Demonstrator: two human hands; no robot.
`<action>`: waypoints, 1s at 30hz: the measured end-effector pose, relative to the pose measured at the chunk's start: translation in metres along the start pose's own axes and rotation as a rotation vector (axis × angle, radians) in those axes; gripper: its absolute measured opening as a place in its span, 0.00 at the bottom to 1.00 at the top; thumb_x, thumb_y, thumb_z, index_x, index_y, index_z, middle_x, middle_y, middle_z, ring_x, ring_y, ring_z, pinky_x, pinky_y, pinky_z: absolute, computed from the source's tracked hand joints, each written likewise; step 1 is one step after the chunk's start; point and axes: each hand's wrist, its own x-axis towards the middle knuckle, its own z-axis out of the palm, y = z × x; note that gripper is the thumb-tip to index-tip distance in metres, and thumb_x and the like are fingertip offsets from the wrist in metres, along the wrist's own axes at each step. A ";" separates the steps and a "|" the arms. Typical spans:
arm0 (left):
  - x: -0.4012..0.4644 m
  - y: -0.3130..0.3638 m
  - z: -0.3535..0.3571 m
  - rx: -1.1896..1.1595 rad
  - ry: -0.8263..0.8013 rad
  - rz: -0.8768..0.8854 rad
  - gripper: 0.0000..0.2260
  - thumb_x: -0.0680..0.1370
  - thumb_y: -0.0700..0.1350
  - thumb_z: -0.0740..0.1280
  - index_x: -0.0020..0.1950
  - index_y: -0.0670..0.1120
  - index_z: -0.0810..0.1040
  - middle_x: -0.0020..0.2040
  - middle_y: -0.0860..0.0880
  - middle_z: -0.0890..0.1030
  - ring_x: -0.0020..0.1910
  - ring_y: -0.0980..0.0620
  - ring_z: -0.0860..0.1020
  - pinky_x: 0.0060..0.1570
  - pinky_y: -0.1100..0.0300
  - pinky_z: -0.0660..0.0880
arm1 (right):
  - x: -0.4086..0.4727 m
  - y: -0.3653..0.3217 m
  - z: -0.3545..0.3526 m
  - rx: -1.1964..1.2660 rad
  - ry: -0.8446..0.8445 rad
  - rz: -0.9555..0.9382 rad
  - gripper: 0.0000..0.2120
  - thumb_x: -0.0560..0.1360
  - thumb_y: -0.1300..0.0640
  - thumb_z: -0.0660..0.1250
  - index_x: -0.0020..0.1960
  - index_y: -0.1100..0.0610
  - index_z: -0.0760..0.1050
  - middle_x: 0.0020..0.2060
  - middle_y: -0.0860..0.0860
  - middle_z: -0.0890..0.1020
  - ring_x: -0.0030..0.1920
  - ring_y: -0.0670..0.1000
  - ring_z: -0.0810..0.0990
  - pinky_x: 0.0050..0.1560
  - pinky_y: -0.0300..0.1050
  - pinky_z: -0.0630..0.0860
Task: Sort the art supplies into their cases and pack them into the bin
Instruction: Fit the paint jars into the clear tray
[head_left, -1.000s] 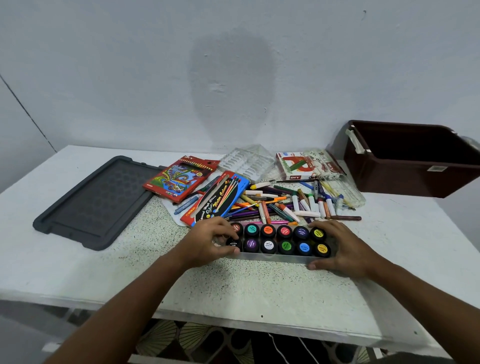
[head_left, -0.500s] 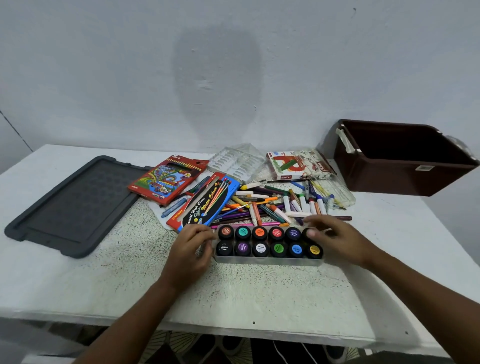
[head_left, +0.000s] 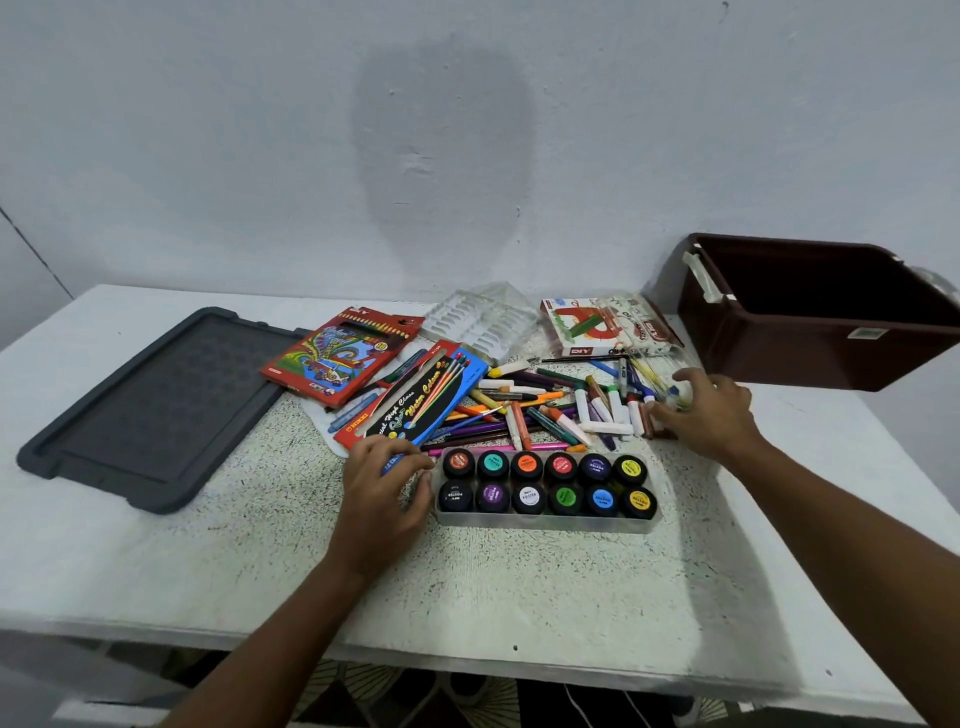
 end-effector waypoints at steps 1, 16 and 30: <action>0.000 0.000 0.000 0.001 0.004 -0.004 0.10 0.74 0.46 0.64 0.47 0.43 0.83 0.48 0.47 0.78 0.52 0.45 0.73 0.57 0.61 0.63 | 0.002 0.000 0.000 0.010 0.001 0.007 0.28 0.73 0.40 0.69 0.68 0.50 0.67 0.69 0.62 0.66 0.70 0.63 0.60 0.65 0.55 0.65; 0.001 -0.004 0.003 -0.022 0.004 -0.021 0.09 0.74 0.48 0.65 0.48 0.46 0.82 0.49 0.50 0.78 0.54 0.46 0.72 0.57 0.54 0.65 | -0.024 0.007 -0.012 0.310 0.161 -0.136 0.21 0.73 0.43 0.70 0.61 0.50 0.70 0.65 0.56 0.73 0.66 0.58 0.69 0.59 0.56 0.71; 0.001 0.001 -0.002 -0.120 -0.060 -0.139 0.14 0.74 0.53 0.63 0.59 0.53 0.72 0.54 0.56 0.74 0.58 0.56 0.66 0.55 0.65 0.58 | -0.095 0.003 -0.016 0.328 -0.426 -0.576 0.27 0.65 0.28 0.66 0.60 0.36 0.67 0.67 0.34 0.66 0.69 0.43 0.65 0.66 0.48 0.69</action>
